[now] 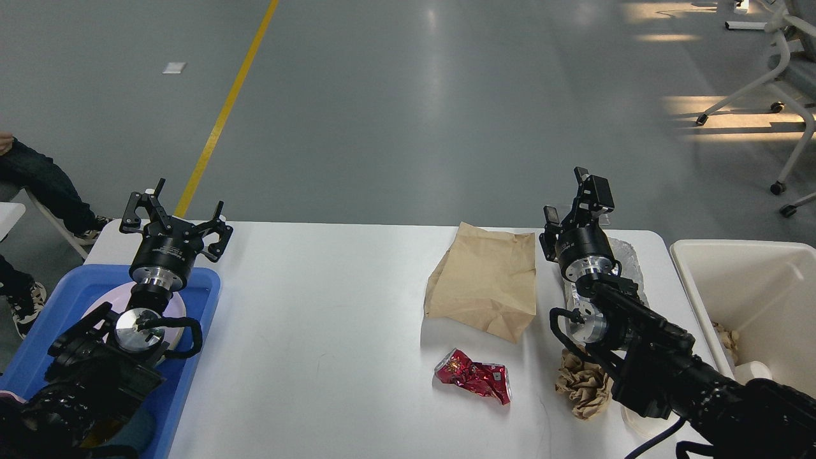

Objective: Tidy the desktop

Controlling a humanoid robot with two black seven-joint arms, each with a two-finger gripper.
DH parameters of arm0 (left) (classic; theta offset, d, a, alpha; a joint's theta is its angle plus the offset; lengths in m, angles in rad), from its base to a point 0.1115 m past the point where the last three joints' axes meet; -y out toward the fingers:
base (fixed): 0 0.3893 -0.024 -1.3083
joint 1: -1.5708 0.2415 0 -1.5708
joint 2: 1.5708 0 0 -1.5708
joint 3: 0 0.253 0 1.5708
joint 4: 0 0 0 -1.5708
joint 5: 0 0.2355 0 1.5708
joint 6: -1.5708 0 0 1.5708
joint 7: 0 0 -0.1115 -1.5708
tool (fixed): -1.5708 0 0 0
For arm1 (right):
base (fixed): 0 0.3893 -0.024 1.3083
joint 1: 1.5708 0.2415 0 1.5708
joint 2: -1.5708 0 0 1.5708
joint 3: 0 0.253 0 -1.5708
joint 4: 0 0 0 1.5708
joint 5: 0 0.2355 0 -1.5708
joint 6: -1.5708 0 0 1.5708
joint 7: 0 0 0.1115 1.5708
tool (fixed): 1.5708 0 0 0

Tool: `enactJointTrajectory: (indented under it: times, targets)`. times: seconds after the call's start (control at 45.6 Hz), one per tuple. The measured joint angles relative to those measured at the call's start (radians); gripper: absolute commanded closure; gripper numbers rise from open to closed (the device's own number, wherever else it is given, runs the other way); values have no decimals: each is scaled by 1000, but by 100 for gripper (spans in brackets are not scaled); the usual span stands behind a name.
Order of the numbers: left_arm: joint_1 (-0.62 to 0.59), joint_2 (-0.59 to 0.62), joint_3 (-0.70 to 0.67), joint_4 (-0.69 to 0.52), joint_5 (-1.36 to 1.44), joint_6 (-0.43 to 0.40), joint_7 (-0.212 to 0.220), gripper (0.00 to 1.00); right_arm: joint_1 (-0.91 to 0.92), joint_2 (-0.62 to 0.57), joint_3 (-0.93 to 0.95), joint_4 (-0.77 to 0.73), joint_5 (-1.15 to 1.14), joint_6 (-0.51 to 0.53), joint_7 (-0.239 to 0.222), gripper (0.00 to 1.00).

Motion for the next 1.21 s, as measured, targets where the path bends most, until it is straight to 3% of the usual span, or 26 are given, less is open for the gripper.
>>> enactJointTrajectory:
  times: [0.373,0.834,1.207]
  targets:
    - [0,0,0,0,0,0,0,3,19,-3,3,4,2,-2,-6,0]
    - [0,0,0,0,0,0,0,3,69,-172,18,-12,13,-4,-6,0]
    - [0,0,0,0,0,-1,-1,3,61,-186,3,-43,18,1,-8,0]
